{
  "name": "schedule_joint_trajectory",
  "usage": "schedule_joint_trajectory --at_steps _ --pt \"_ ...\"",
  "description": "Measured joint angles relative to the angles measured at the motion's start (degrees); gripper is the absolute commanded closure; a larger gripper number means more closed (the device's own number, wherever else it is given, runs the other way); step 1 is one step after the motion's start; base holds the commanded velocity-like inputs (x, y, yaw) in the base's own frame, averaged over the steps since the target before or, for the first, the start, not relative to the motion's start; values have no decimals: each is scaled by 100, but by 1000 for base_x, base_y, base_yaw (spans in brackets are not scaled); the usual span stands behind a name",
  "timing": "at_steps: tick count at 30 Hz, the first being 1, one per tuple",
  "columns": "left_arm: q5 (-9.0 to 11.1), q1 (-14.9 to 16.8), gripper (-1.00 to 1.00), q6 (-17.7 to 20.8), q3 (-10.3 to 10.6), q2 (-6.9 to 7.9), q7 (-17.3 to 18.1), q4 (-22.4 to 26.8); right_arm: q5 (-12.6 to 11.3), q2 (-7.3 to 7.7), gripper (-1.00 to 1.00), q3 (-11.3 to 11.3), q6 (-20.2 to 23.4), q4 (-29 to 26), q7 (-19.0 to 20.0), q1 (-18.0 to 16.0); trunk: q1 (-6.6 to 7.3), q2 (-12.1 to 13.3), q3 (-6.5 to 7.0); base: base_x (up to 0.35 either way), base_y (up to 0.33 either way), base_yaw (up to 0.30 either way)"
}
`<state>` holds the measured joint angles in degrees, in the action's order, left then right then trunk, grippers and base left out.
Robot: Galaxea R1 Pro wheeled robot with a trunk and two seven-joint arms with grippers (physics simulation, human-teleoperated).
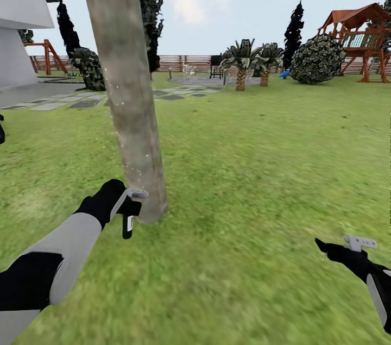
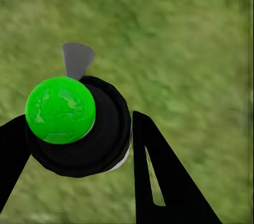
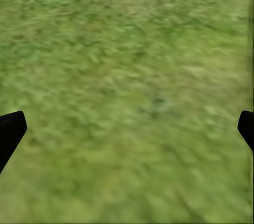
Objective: In the garden, pick up the pesticide atomizer on the floor and spray pesticide onto both trees until each tree trunk is fully covered.
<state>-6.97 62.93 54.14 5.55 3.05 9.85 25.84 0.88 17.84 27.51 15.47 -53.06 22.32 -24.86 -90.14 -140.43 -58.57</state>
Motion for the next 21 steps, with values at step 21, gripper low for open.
schedule_joint_trajectory --at_steps 21 --pt "-13 9 100 37 -27 37 -14 283 0 0 -100 0 0 5 0 0 0 0 0 -73 -56 0"
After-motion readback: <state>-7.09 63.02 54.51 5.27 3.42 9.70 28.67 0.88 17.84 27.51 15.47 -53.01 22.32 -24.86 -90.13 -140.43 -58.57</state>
